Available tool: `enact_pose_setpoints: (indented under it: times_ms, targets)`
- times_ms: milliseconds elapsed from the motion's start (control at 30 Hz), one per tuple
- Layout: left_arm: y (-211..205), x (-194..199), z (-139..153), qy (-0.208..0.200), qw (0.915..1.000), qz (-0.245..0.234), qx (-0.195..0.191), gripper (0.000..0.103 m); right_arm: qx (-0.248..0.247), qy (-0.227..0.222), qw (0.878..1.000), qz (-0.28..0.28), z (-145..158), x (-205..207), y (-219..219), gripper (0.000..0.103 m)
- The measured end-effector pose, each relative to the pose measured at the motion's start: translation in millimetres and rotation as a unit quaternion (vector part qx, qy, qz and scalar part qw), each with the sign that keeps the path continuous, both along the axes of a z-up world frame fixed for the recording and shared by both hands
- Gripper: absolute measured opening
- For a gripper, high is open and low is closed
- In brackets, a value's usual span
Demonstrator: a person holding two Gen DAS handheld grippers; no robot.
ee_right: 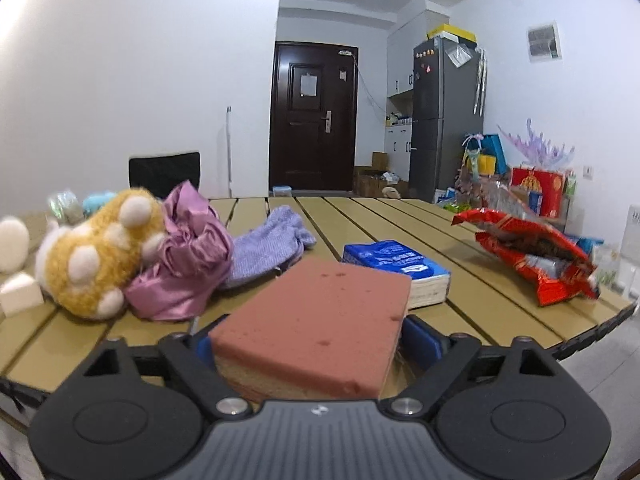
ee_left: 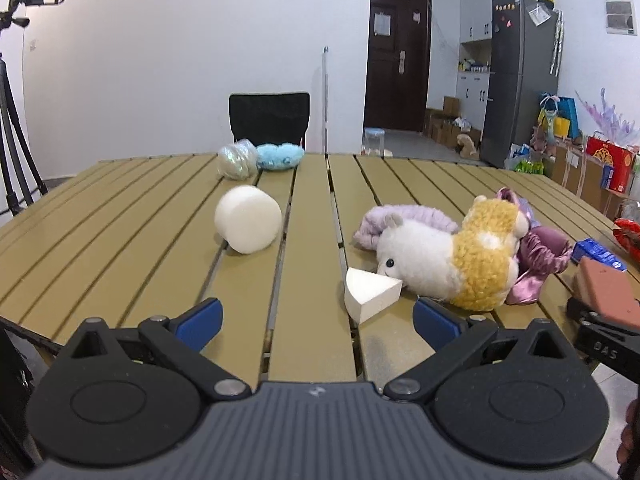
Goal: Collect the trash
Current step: 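Close the right tool on the pink sponge while the left tool grasps the white wedge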
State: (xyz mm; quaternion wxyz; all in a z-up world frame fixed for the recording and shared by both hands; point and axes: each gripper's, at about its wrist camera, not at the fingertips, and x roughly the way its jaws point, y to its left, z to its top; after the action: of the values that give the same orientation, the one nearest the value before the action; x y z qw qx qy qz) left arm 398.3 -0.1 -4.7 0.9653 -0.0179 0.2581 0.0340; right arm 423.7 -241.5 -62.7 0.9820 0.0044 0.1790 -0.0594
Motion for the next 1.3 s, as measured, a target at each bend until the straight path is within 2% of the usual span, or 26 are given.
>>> enact_pose_setpoints:
  times_ms: [133,500,633,733,900,967,1033,1300]
  targets:
    - [-4,16,-8,0.009,0.9999,0.004,0.000,0.103,-0.004,-0.002,1.000,0.009,2,-3,0,0.083]
    - [-17,45,-26,0.002,0.9995,0.001,0.030,0.103,0.018,-0.040,0.999,0.015,19,-23,-6,0.082]
    - [-15,53,-30,0.006,0.9997,-0.006,0.023,0.091,0.021,-0.044,0.999,0.013,22,-24,-7,0.082]
    - [-11,56,-32,0.004,0.9998,-0.020,0.009,0.091,0.020,-0.042,0.999,0.013,21,-23,-6,0.082]
    - [-9,60,-33,-0.003,0.9993,-0.038,0.005,0.072,0.018,-0.039,0.999,0.016,20,-22,-5,0.082]
    - [-13,59,-33,-0.009,0.9985,-0.053,0.007,0.053,0.018,-0.039,0.999,0.016,19,-22,-5,0.082]
    - [-17,55,-33,-0.012,0.9977,-0.066,0.006,0.039,0.018,-0.039,0.999,0.016,19,-22,-5,0.082]
    - [-17,52,-33,-0.019,0.9975,-0.068,0.004,0.035,0.016,-0.043,0.999,0.025,22,-26,-3,0.082]
